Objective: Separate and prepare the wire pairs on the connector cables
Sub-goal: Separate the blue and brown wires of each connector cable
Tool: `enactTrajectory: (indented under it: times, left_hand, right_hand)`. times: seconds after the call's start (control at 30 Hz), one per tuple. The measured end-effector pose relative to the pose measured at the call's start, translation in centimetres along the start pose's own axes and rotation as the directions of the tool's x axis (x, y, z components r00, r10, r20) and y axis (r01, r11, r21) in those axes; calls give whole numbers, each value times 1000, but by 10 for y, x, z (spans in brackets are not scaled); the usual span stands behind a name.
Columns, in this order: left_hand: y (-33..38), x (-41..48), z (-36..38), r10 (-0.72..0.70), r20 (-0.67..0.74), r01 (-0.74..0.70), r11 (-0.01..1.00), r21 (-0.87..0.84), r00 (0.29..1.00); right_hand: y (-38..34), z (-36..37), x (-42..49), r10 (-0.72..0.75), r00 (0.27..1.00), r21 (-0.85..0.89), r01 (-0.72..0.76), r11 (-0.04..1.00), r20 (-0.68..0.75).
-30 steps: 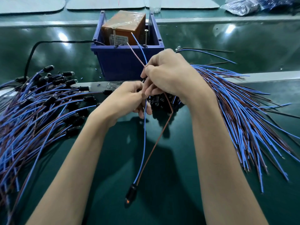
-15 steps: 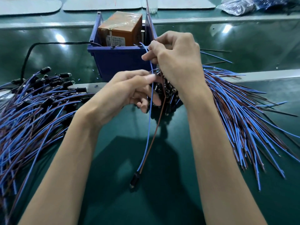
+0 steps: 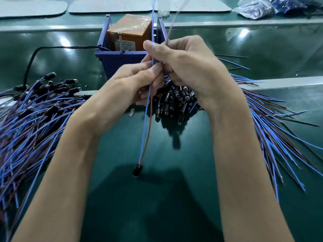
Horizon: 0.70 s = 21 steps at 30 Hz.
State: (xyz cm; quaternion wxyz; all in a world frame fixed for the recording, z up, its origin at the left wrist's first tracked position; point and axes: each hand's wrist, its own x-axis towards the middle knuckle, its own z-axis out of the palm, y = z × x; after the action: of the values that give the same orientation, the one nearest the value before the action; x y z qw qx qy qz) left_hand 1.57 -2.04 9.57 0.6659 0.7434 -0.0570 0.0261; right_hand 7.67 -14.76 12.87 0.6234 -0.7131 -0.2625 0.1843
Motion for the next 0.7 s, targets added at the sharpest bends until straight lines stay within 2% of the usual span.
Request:
enactTrajectory:
  times: [0.1,0.17,0.23,0.33,0.47,0.63,0.7]
  left_hand:
    - [0,-1,-1,12,36,-12,1000,13,999]
    - [-1,-1,-4,13,16,-13,1000,18,1000]
    - [-6,0,-8,1,-20,0,999,44,1000]
    - [-14,-1,-11,-29,-19,30,996,86,999]
    - [-26,2,-11,-103,-58,110,982,152,993]
    - [-36,14,2,-122,-240,104,991,-83,963]
    - [-42,18,5,-144,-299,114,987,-115,943]
  right_hand:
    - [-1,3,1,-80,995,41,83,996,-65]
    - [0,4,6,-124,970,68,141,988,-211]
    - [2,4,10,-130,914,145,199,969,-385]
    - [5,-1,14,-102,823,282,304,910,-559]
    - [10,-13,22,38,704,439,400,805,-710]
    - [21,-23,31,236,635,579,409,706,-736]
    - [22,-29,31,308,604,613,397,683,-735]
